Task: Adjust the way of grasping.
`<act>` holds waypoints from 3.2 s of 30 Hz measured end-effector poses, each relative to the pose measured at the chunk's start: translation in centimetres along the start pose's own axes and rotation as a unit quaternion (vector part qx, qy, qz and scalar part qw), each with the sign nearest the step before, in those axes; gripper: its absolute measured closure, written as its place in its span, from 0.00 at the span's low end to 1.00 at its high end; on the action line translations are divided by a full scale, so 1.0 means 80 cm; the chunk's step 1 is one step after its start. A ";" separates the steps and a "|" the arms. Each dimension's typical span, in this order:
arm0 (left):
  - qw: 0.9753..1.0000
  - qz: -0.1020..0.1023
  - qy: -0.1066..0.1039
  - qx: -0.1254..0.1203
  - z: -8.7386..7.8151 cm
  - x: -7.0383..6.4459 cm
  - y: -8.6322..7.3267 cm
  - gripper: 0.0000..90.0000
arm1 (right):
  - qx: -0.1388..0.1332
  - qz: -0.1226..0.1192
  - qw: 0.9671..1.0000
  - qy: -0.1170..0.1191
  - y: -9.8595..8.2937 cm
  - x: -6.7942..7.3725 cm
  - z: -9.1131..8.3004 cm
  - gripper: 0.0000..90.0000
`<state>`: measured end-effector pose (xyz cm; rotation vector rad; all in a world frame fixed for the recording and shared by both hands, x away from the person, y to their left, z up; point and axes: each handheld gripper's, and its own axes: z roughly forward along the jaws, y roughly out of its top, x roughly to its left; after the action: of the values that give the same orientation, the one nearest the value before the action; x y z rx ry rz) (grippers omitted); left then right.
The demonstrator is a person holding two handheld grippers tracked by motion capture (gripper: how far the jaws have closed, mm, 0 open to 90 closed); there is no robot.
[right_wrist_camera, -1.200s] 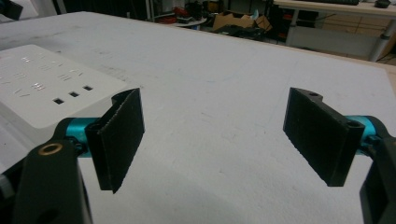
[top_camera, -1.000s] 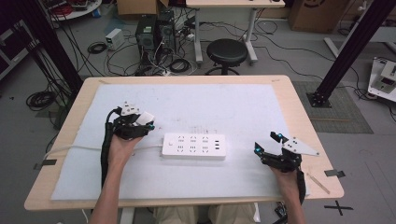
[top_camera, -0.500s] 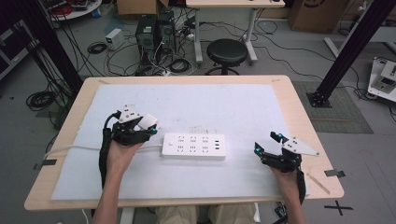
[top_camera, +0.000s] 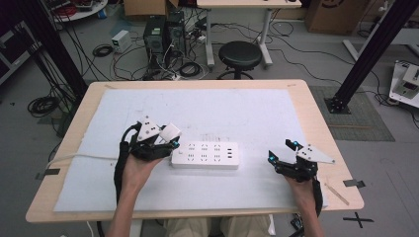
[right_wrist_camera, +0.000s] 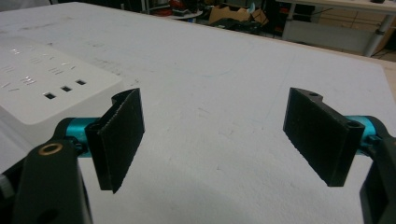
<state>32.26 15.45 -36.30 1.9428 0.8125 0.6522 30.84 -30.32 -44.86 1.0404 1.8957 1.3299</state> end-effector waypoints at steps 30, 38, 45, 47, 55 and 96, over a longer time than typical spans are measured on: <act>0.969 0.234 0.039 -0.074 -0.012 -0.057 -0.018 0.47 | -0.003 0.042 0.998 0.052 0.008 0.002 -0.001 0.23; 0.958 0.266 0.046 -0.099 -0.012 -0.064 -0.022 0.47 | -0.016 0.053 0.994 0.095 0.025 0.010 -0.001 0.23; 0.949 0.291 0.050 -0.107 -0.006 -0.070 -0.026 0.47 | -0.023 0.068 0.983 0.171 0.058 0.026 0.003 0.23; 0.948 0.295 0.048 -0.113 -0.005 -0.073 -0.027 0.47 | -0.025 0.073 0.980 0.184 0.066 0.031 0.004 0.23; 0.934 0.328 0.045 -0.133 -0.001 -0.085 -0.025 0.47 | -0.028 0.088 0.963 0.252 0.100 0.057 0.017 0.23; 0.908 0.378 0.044 -0.177 0.012 -0.132 -0.014 0.47 | 0.021 0.131 0.905 0.405 0.119 0.143 0.085 0.30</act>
<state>25.80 7.36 -38.95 1.8582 -0.0629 1.2514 32.98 -15.43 -38.42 0.8400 2.4224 2.1231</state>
